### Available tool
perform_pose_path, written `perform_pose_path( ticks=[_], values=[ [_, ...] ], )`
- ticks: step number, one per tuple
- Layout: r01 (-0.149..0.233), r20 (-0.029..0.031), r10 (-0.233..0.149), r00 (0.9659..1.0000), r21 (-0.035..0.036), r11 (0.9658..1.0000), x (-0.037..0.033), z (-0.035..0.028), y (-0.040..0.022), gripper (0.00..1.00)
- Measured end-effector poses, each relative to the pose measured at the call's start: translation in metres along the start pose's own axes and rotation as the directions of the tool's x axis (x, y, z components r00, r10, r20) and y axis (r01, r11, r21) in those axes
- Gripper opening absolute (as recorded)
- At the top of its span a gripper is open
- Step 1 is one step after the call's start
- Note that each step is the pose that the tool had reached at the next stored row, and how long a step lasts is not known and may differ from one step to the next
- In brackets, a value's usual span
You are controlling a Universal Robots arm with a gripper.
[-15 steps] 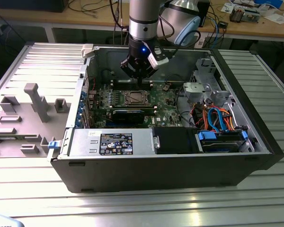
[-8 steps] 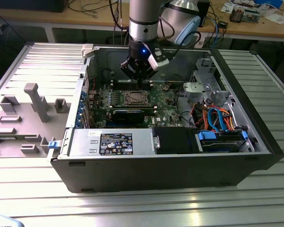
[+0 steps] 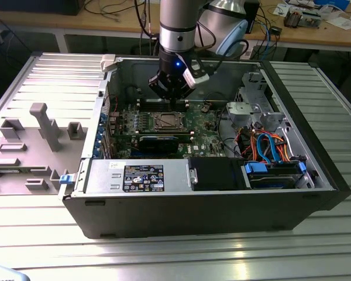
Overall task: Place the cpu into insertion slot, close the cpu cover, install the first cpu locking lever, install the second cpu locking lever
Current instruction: 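Install the second cpu locking lever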
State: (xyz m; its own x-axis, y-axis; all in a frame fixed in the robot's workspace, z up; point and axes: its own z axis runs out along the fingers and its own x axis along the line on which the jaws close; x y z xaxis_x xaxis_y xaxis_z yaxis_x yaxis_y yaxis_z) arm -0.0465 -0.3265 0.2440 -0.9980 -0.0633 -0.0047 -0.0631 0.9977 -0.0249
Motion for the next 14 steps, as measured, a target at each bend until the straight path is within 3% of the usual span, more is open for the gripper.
perform_pose_path(
  ticks=[14],
  values=[
    [0.0,0.0,0.0,1.0,-0.0001,1.0,0.0004,0.0007,-0.0061,0.11]
  ],
)
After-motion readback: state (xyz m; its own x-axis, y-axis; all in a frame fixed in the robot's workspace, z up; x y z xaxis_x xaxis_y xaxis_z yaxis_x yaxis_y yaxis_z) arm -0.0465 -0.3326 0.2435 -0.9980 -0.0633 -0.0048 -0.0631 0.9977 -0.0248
